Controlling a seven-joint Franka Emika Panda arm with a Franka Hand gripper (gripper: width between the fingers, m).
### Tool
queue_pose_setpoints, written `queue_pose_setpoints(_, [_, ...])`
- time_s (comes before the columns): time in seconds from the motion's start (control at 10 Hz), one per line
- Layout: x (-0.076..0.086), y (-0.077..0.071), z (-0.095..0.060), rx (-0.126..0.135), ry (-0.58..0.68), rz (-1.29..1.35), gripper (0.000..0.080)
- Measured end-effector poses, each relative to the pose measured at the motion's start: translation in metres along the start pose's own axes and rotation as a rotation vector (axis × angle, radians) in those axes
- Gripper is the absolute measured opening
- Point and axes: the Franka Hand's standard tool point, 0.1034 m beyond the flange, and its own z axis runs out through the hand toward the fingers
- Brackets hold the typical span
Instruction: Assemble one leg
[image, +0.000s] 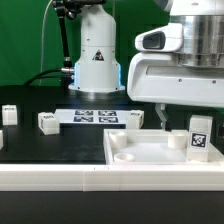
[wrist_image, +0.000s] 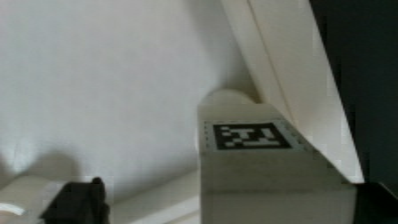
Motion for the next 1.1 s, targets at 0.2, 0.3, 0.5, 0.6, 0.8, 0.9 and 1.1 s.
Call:
queue_pose_setpoints(0.2, [0.0001, 0.0001, 0.0001, 0.000, 0.000, 0.002, 0.0549])
queue_pose_setpoints(0.3, [0.0000, 0.0000, 0.0001, 0.001, 0.000, 0.021, 0.0374])
queue_pose_setpoints(0.5, [0.0000, 0.0002, 0.0002, 0.000, 0.000, 0.043, 0.0292])
queue_pose_setpoints(0.6, [-0.0001, 0.0000, 0.0003, 0.001, -0.001, 0.060, 0.0292])
queue_pose_setpoints(0.8, [0.0025, -0.0005, 0.0012, 0.017, 0.026, 0.295, 0.0292])
queue_pose_setpoints(0.9, [0.0016, -0.0009, 0.0014, 0.028, 0.040, 0.414, 0.0292])
queue_pose_setpoints(1.1, [0.0001, -0.0019, 0.0016, 0.071, 0.064, 0.668, 0.0292])
